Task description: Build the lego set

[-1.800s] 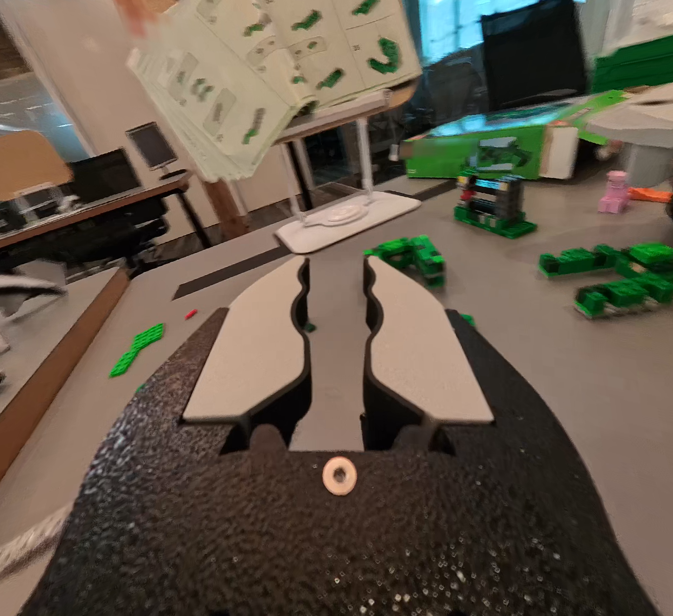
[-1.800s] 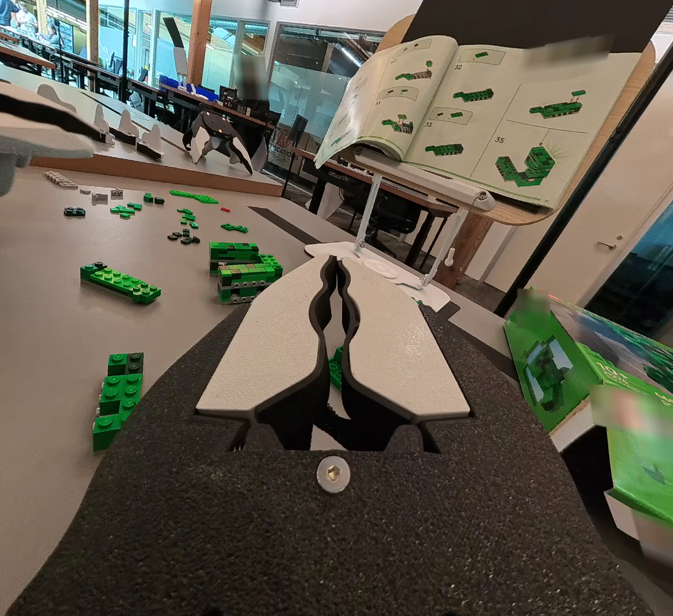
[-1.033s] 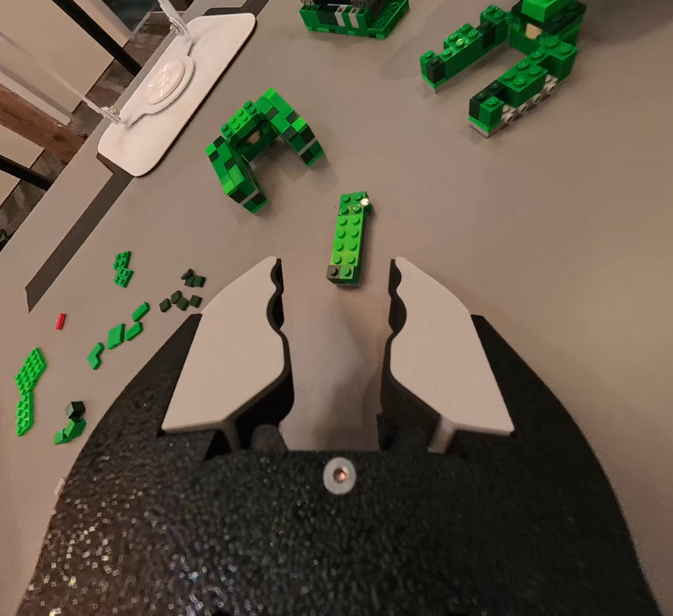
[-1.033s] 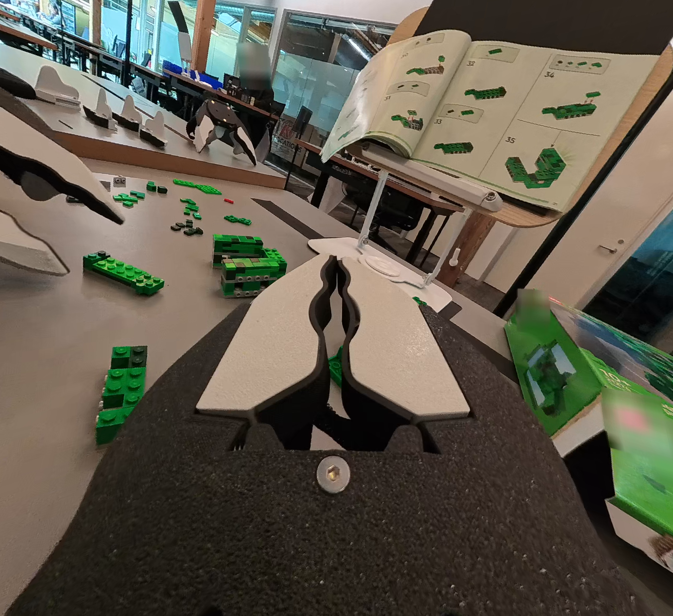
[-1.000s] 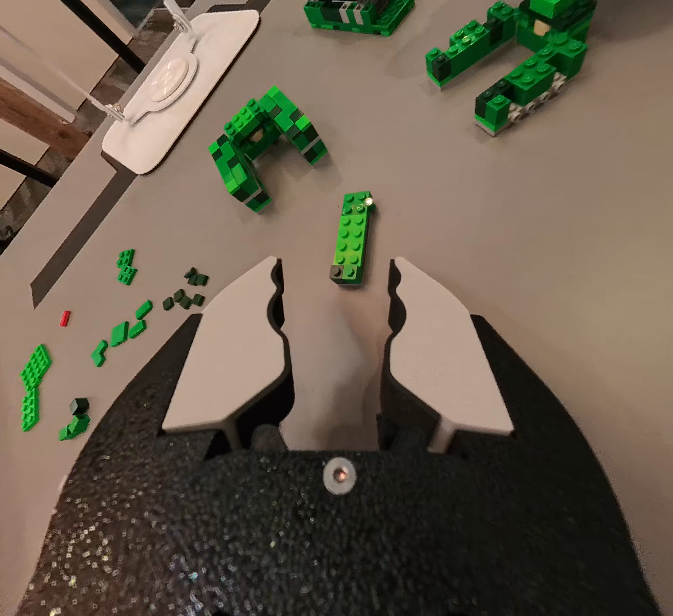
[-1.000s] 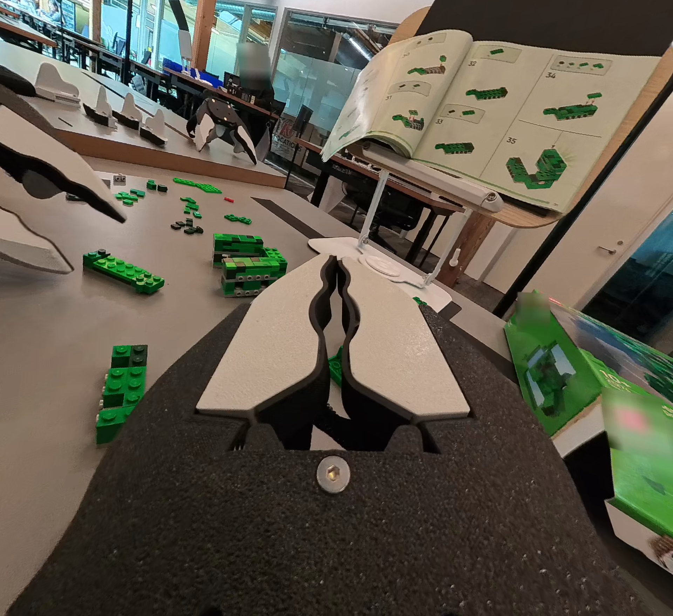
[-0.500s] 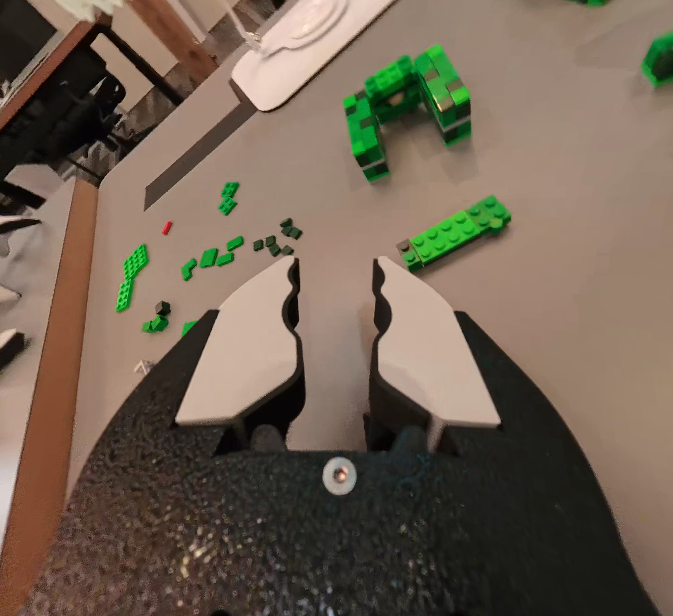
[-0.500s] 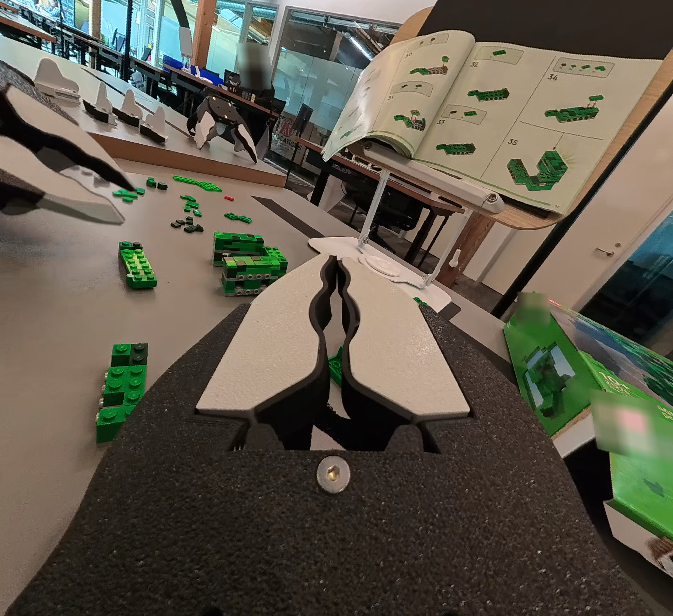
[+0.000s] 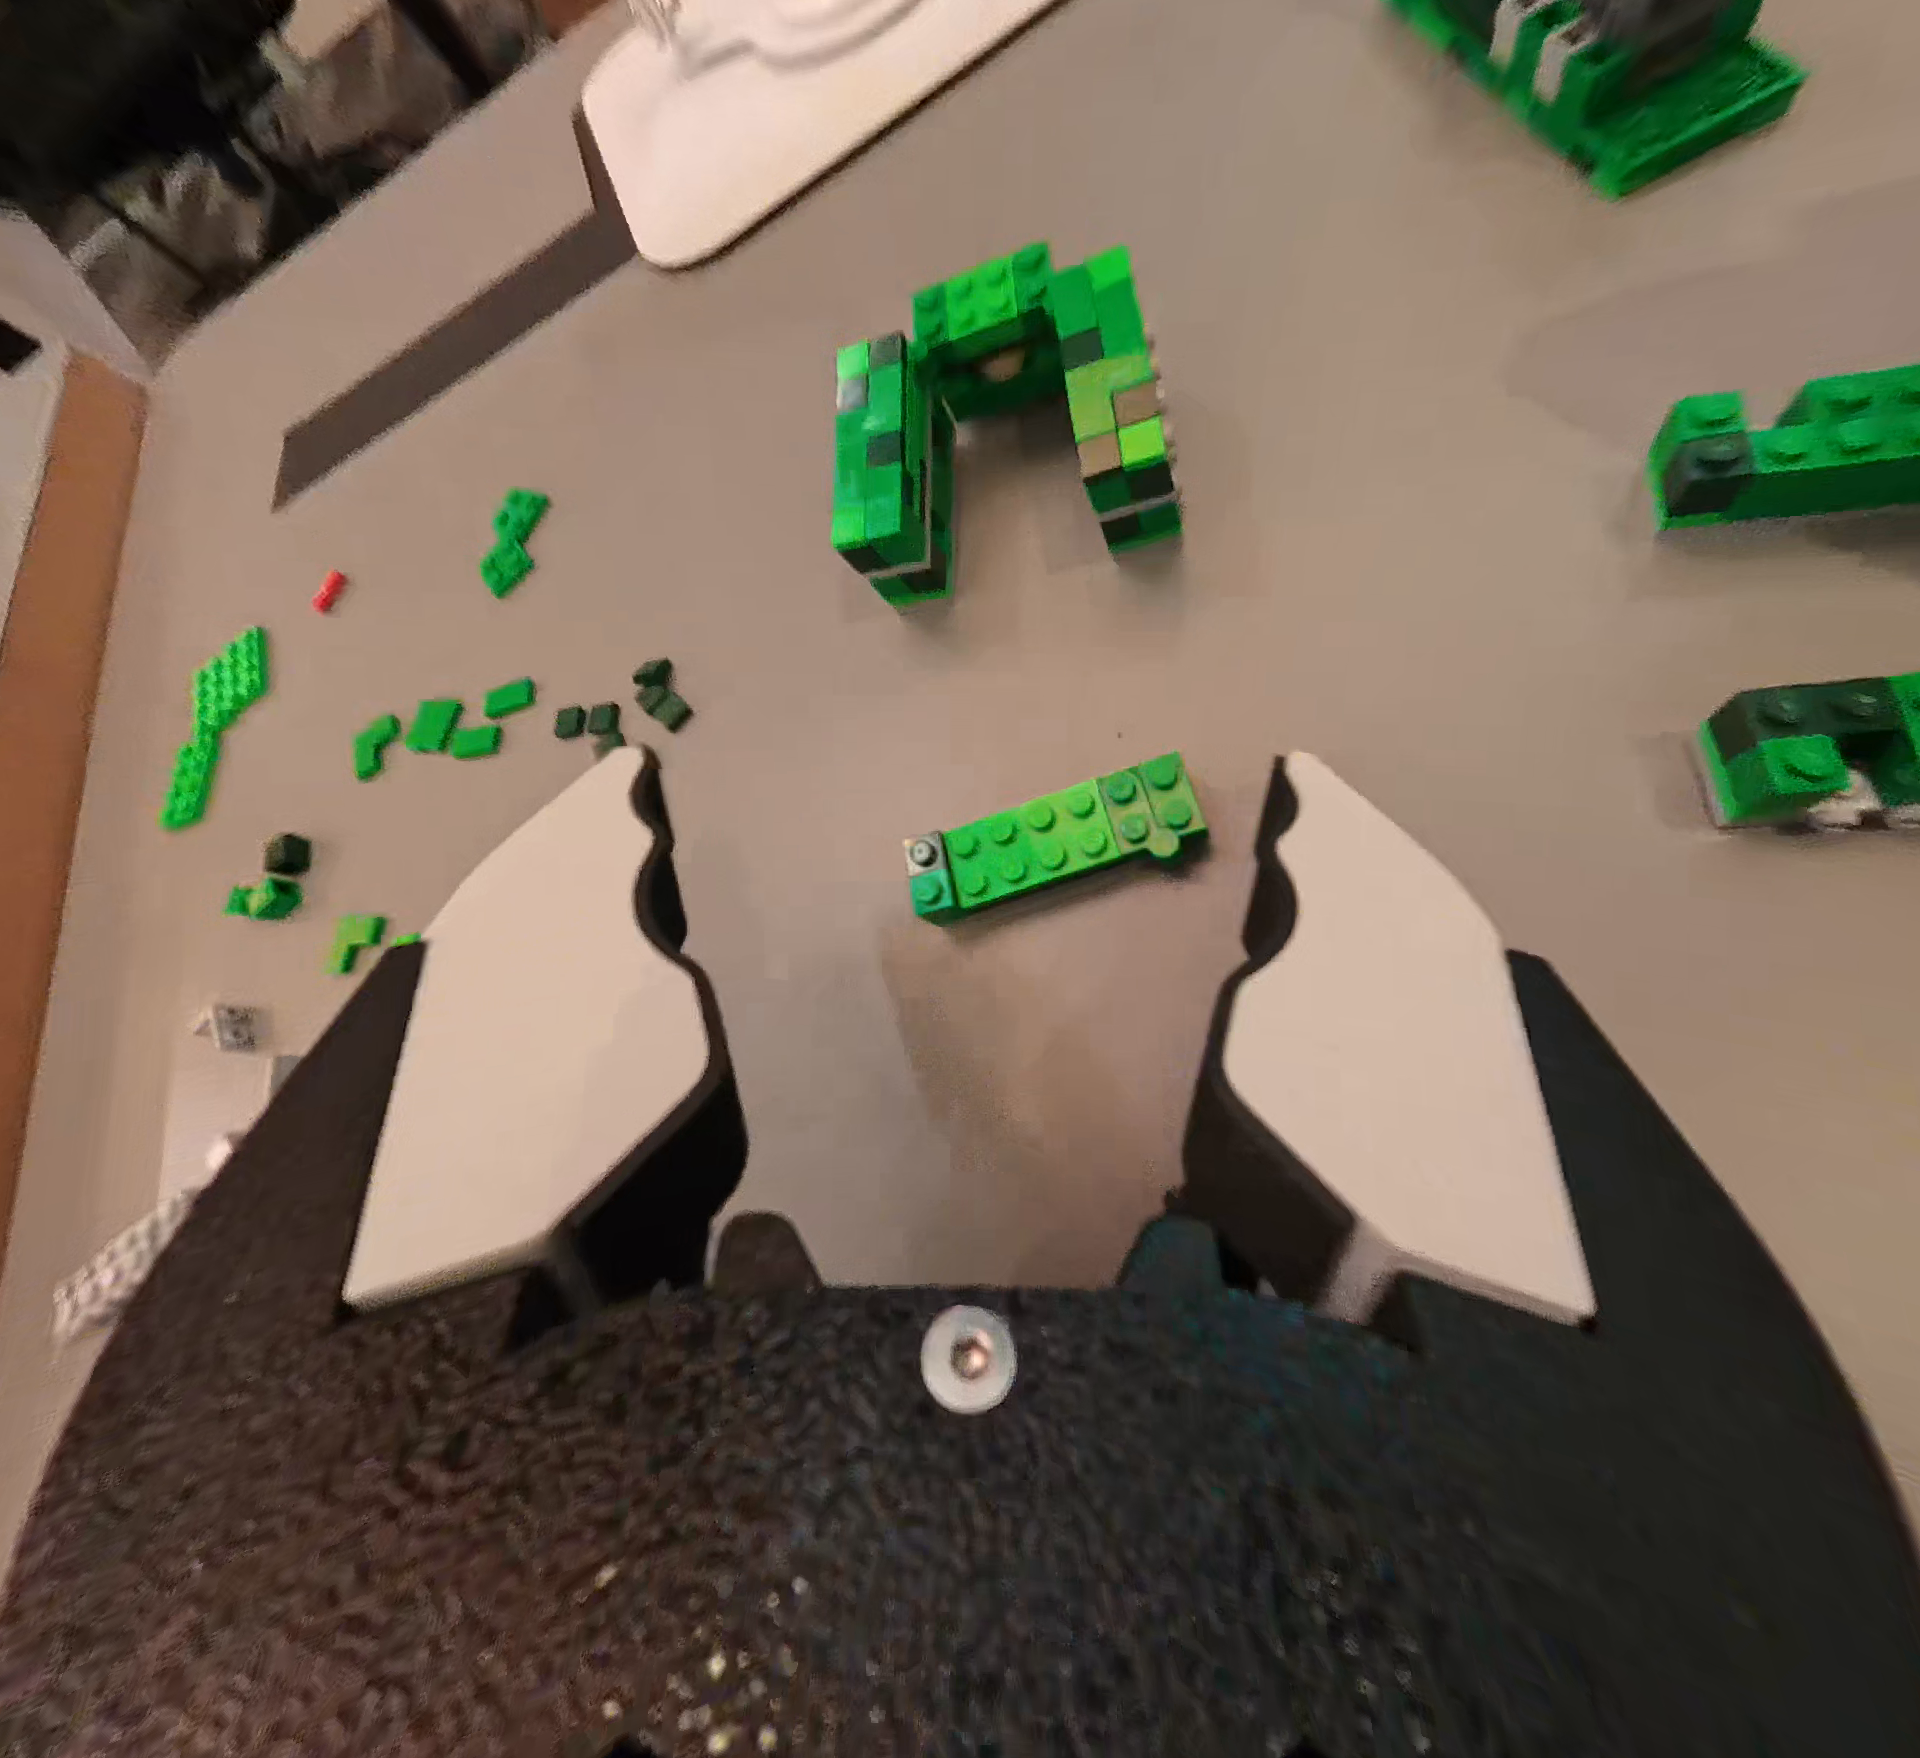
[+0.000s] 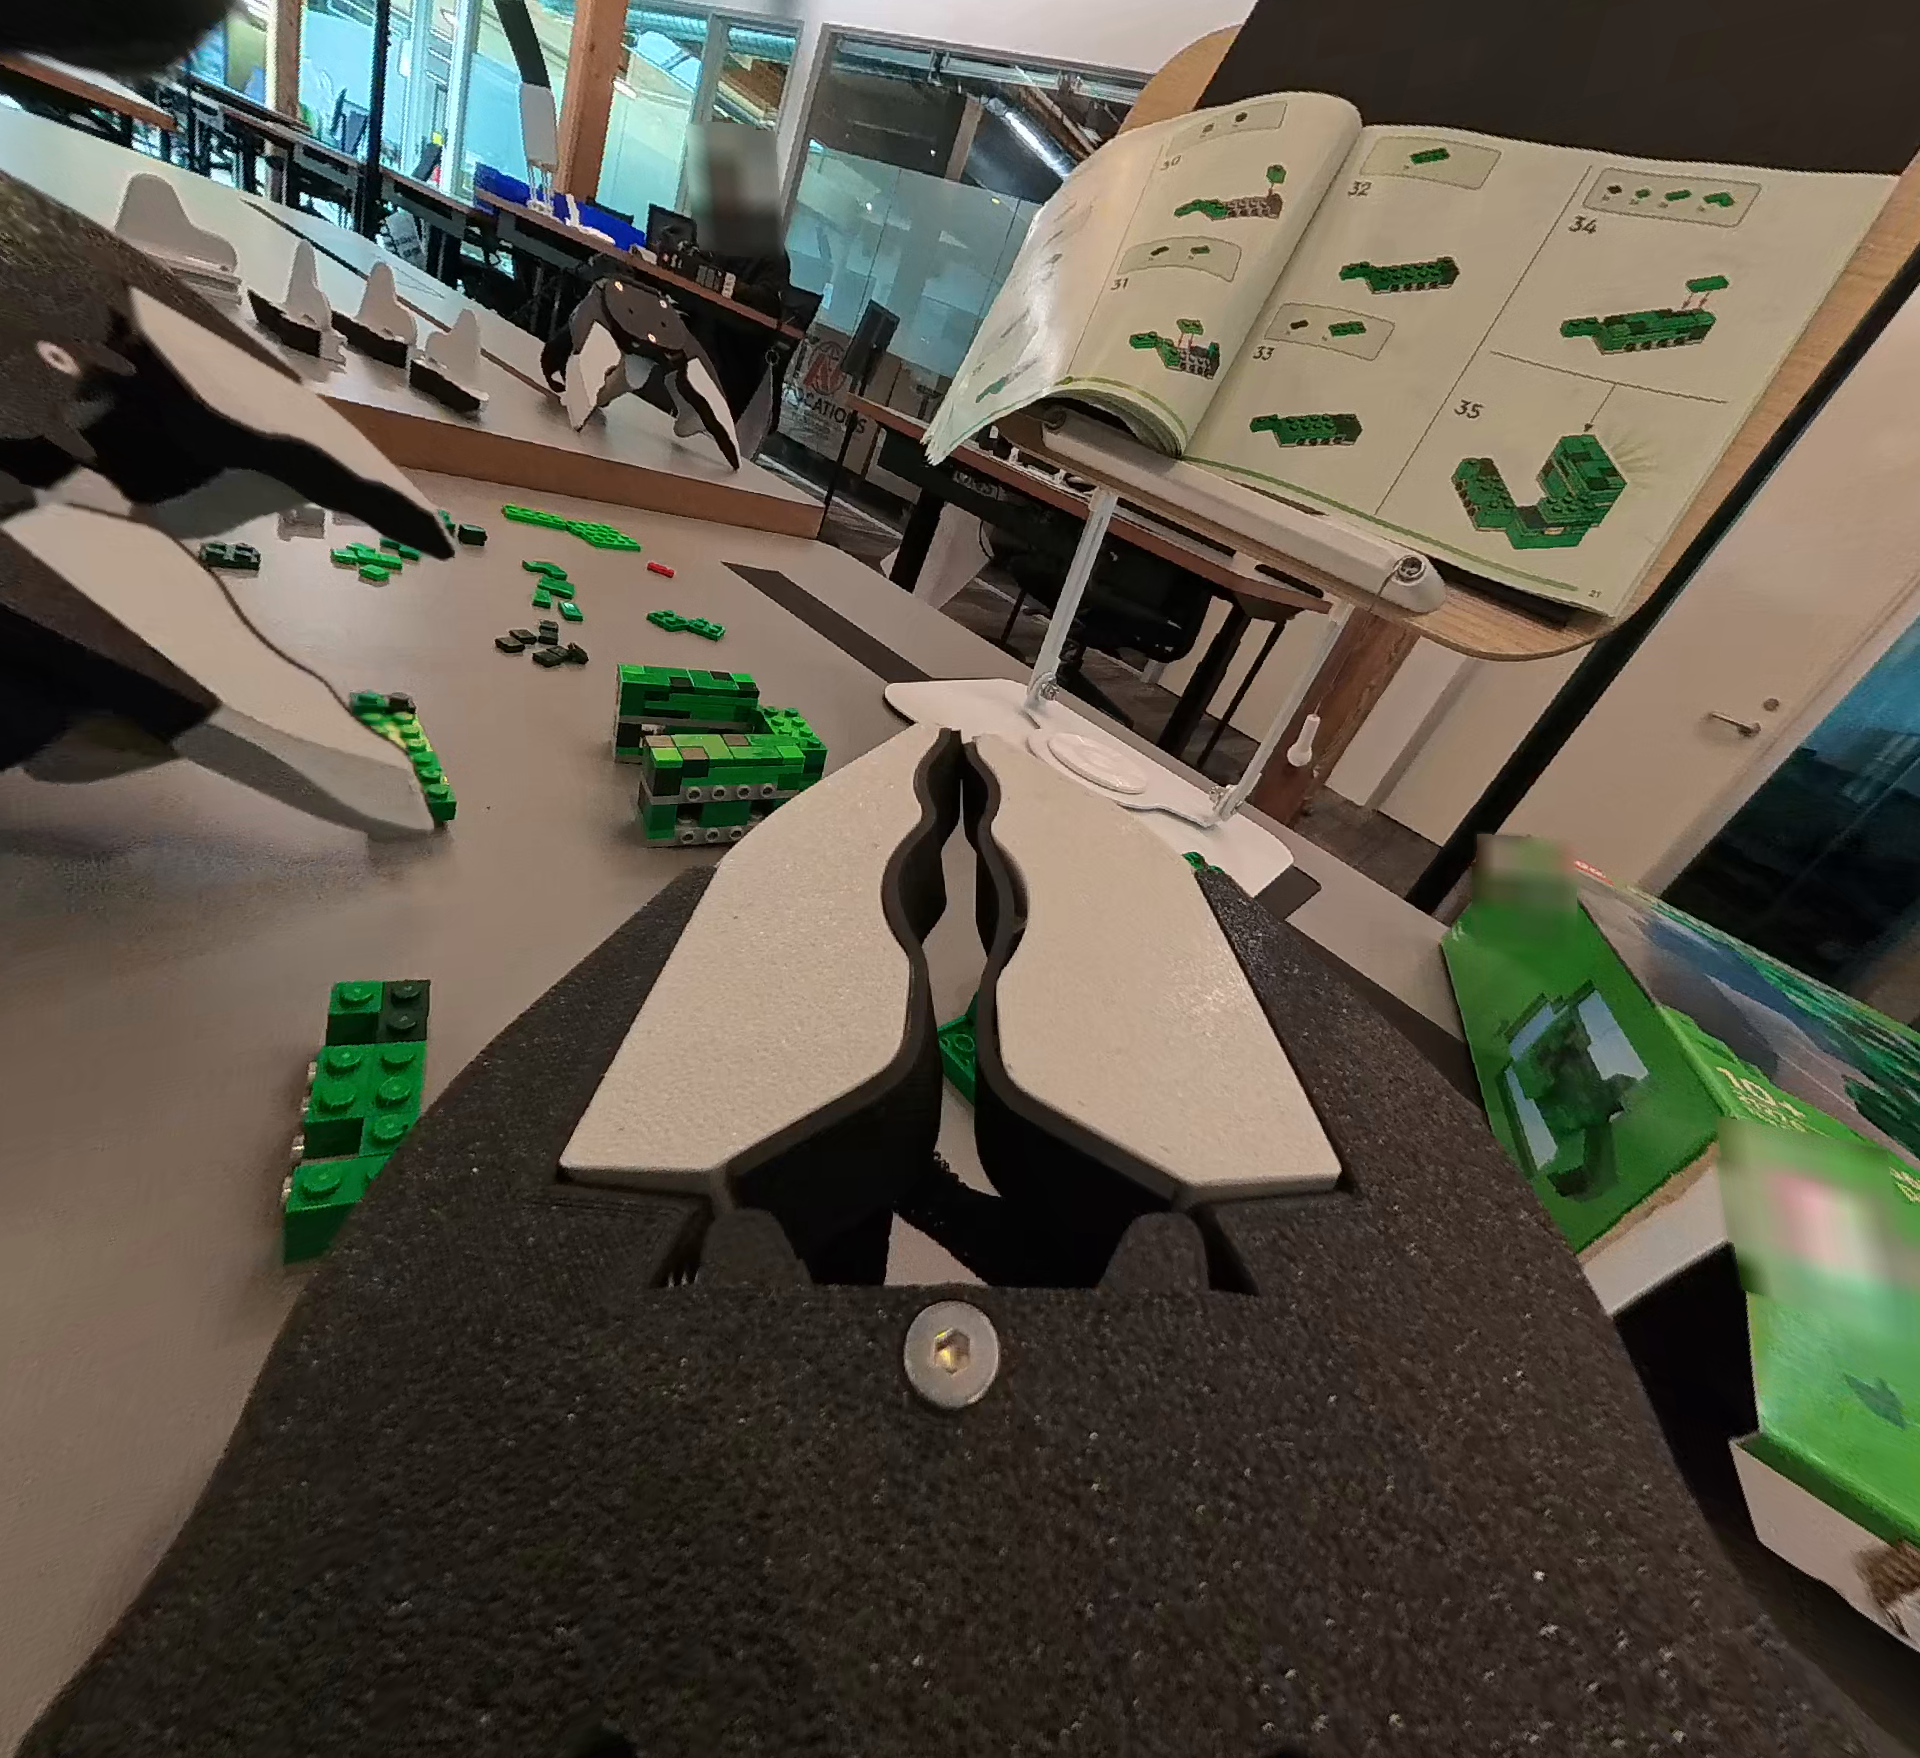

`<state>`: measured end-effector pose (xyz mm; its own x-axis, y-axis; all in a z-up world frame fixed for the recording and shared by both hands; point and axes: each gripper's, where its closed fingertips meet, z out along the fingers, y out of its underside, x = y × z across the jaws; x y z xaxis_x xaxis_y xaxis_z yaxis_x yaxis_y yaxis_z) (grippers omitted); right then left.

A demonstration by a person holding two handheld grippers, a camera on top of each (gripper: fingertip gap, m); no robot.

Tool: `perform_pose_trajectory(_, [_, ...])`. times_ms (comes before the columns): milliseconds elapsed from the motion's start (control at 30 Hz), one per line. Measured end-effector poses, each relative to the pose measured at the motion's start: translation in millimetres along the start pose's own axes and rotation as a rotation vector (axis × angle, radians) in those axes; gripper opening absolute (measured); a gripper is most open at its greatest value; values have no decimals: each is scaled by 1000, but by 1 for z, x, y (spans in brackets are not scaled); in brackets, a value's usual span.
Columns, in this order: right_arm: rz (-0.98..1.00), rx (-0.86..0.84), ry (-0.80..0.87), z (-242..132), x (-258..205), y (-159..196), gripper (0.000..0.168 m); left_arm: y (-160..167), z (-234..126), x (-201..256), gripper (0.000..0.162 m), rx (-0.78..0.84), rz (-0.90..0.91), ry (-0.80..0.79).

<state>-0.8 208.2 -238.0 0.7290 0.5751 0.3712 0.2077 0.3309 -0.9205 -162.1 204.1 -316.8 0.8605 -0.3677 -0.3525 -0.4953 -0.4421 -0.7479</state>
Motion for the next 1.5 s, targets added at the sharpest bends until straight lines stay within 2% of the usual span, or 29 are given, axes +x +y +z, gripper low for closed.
perform_pose_trajectory(100, [1, 1, -1, 0, 0, 0, 0, 2, 4, -4, 113, -19, -45, -14])
perform_pose_trajectory(267, [0, 1, -4, 0, -1, 0, 0, -5, 4, -16, 110, 4, -90, -55])
perform_pose_trajectory(467, [2, 2, -3, 0, 0, 0, 0, 8, 16, -12, 112, -87, -64, -23])
perform_pose_trajectory(833, [9, 5, -6, 0, 0, -1, 0, 27, -7, -22, 109, -184, 18, -25])
perform_pose_trajectory(1033, [9, 6, -6, 0, 0, -1, 0, 47, -25, -46, 103, -239, -15, -90])
perform_pose_trajectory(1167, [8, 5, -5, 0, 0, -1, 0, 53, -37, -64, 96, -214, -89, -131])
perform_pose_trajectory(1300, [6, 5, -5, 0, 0, -1, 0, 43, -40, -52, 88, -110, -208, -24])
perform_pose_trajectory(1400, [5, 4, -6, 0, 0, 0, 0, 41, -37, -44, 95, -98, -224, -13])
perform_pose_trajectory(1467, [3, 3, -8, 0, -1, 0, 0, 35, -32, -43, 112, -74, -235, -48])
perform_pose_trajectory(1500, [2, 3, -9, 0, -1, 0, 0, 31, -29, -41, 116, -58, -232, -57])
